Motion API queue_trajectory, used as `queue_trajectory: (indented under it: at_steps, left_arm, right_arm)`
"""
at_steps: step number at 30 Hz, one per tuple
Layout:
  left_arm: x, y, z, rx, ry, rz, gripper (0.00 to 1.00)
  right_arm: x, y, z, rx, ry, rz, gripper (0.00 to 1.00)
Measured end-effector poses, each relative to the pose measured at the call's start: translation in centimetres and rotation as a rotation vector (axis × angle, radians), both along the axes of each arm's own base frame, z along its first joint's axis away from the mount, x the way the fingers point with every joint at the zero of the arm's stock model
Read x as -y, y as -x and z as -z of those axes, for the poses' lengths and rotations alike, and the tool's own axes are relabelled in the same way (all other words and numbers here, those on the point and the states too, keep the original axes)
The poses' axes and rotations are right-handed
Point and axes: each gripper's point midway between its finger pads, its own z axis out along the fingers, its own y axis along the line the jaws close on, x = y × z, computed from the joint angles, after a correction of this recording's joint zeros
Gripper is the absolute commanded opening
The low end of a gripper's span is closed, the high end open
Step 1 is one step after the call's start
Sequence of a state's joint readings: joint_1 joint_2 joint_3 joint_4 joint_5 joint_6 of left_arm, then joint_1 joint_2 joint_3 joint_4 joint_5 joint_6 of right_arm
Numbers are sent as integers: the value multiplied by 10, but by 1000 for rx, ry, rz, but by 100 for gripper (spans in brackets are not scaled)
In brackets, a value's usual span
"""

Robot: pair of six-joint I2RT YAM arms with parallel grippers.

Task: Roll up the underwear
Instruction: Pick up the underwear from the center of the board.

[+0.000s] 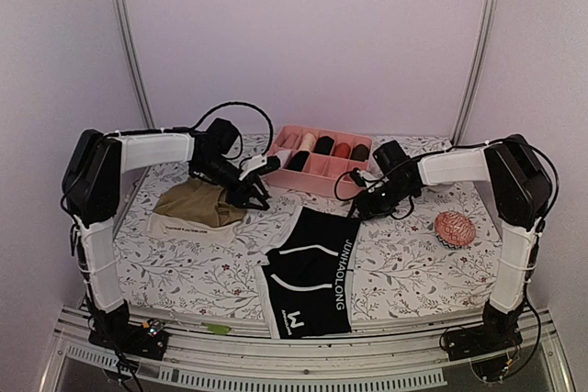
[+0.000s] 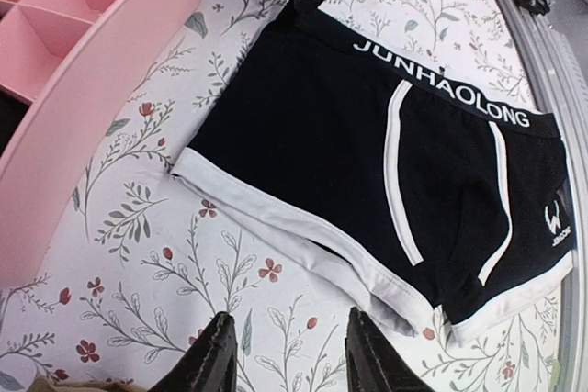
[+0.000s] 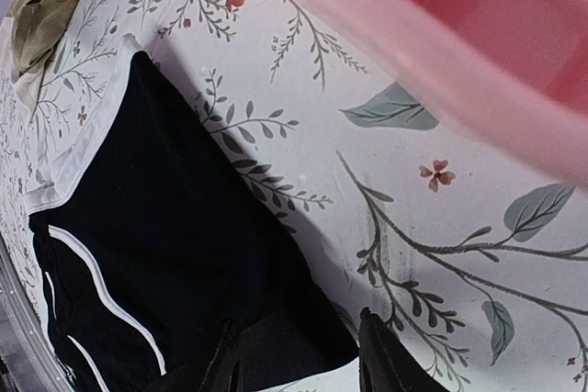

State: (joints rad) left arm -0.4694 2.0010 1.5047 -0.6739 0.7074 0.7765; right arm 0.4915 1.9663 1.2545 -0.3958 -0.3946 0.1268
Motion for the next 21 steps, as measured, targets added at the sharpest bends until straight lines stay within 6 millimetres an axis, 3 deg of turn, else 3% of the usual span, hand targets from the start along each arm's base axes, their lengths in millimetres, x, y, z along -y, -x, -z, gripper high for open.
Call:
queue_trajectory:
  at_steps: [4,10,18,21]
  left_arm:
    - [2,-9,9,7,-3,-2,41]
    - [20,-43,13,55,22,0,41]
    - [51,-66,35,113,2,41,39]
    - [61,-62,47,119,-21,67,38]
  right_arm:
    - [5,-8,3,21,12,-24,40]
    - [18,-9,12,10,33,-47,35]
    - [13,-6,15,9,1,-103,20]
    - [10,-9,15,13,-7,-113,5]
